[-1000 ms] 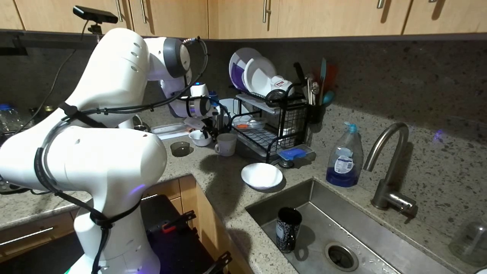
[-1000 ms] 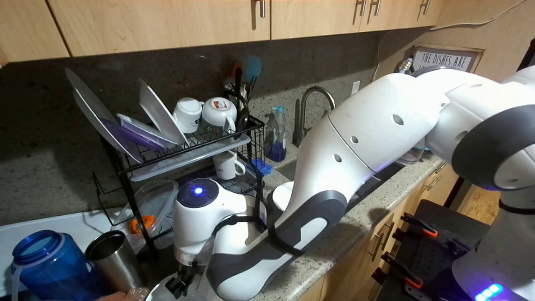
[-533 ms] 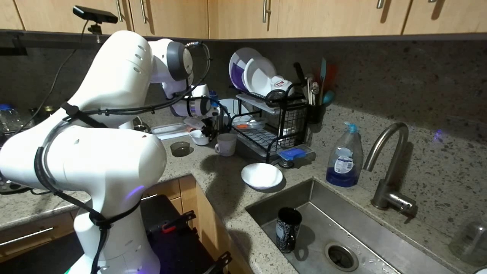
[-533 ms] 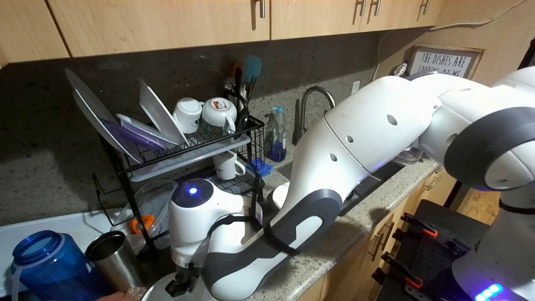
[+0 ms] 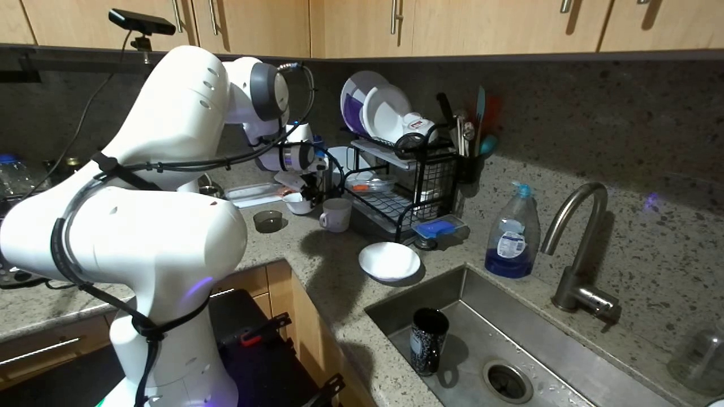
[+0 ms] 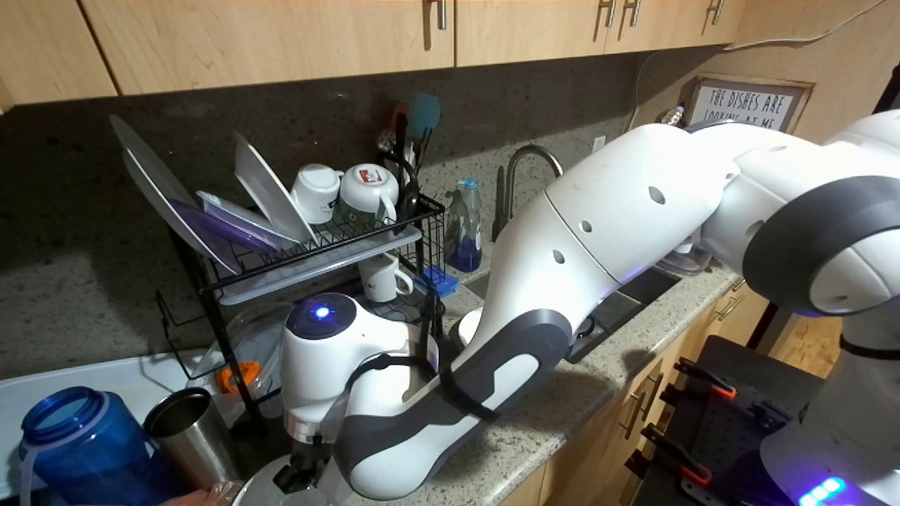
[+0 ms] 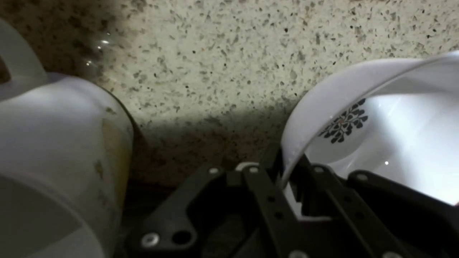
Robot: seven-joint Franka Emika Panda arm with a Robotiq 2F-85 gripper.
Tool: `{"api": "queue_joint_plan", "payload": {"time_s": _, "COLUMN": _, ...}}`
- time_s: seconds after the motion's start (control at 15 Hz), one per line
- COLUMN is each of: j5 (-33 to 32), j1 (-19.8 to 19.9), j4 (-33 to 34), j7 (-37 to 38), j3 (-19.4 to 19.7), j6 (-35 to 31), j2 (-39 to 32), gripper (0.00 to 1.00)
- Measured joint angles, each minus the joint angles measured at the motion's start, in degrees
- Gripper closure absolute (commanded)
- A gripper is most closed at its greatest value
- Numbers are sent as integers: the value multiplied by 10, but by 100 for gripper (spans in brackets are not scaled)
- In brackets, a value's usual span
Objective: Put the bowl on the left in the one on the right
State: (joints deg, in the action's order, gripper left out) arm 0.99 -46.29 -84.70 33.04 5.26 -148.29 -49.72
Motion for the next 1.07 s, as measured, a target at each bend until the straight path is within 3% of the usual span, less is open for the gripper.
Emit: {"api": "queue_joint_plan", "payload": {"time_s": 1.07, "j5": 0, "j1": 32, "j4": -14, "j7": -20, "j3": -40, "j6": 0, "j2": 28, "gripper": 94}}
